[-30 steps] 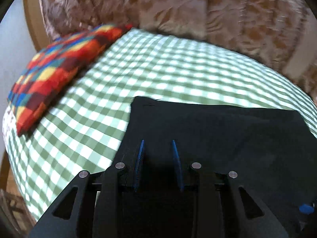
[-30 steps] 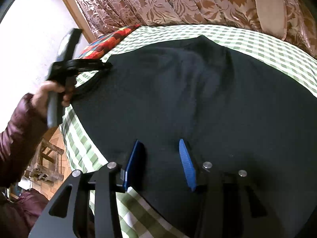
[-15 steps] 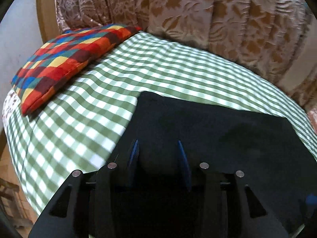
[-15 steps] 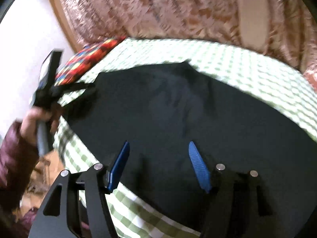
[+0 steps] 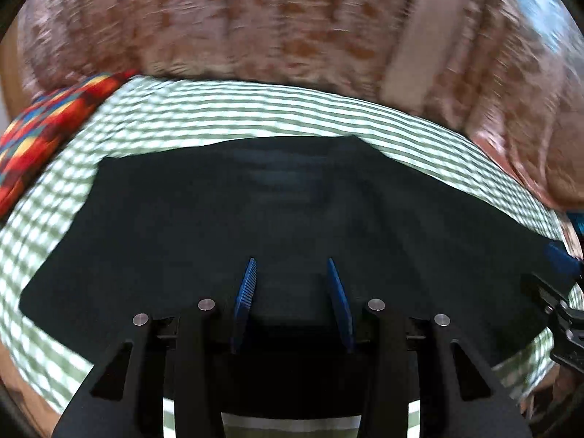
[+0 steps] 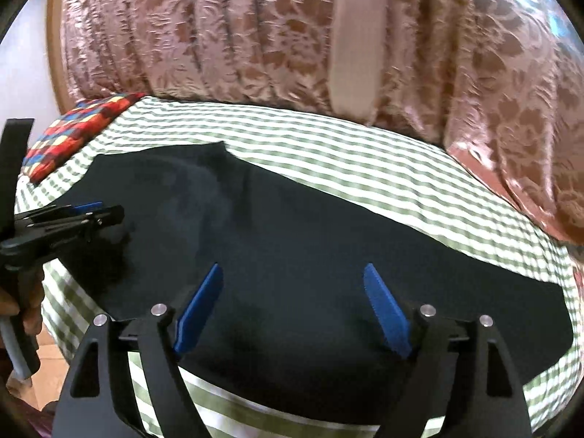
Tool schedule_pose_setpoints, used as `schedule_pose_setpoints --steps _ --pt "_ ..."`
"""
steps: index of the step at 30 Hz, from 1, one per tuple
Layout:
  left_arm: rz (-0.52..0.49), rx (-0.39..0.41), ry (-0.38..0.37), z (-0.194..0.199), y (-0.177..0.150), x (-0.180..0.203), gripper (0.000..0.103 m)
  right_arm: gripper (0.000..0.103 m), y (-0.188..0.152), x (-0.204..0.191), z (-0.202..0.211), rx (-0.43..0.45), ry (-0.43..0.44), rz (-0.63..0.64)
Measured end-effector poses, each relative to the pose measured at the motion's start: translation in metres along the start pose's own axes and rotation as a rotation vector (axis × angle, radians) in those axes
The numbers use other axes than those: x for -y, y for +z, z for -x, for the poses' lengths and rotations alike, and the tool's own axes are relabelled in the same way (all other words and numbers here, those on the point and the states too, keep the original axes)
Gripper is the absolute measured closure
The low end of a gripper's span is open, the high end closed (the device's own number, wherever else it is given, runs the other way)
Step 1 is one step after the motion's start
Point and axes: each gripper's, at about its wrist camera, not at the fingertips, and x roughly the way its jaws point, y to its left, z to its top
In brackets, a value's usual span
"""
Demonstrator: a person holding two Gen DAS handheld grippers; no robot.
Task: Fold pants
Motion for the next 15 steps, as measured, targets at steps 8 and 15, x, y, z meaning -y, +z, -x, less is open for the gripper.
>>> schedule_pose_setpoints --steps 8,15 --pt "-0.191 -0.005 -0.098 -0.009 -0.001 0.078 0.064 0.023 -0.025 0.063 0.003 -0.041 -0.145 -0.124" --pt "-0.297 -0.037 -0.127 -0.021 -0.007 0.118 0.064 0.02 -0.039 0.113 0.013 -0.042 -0.242 -0.221"
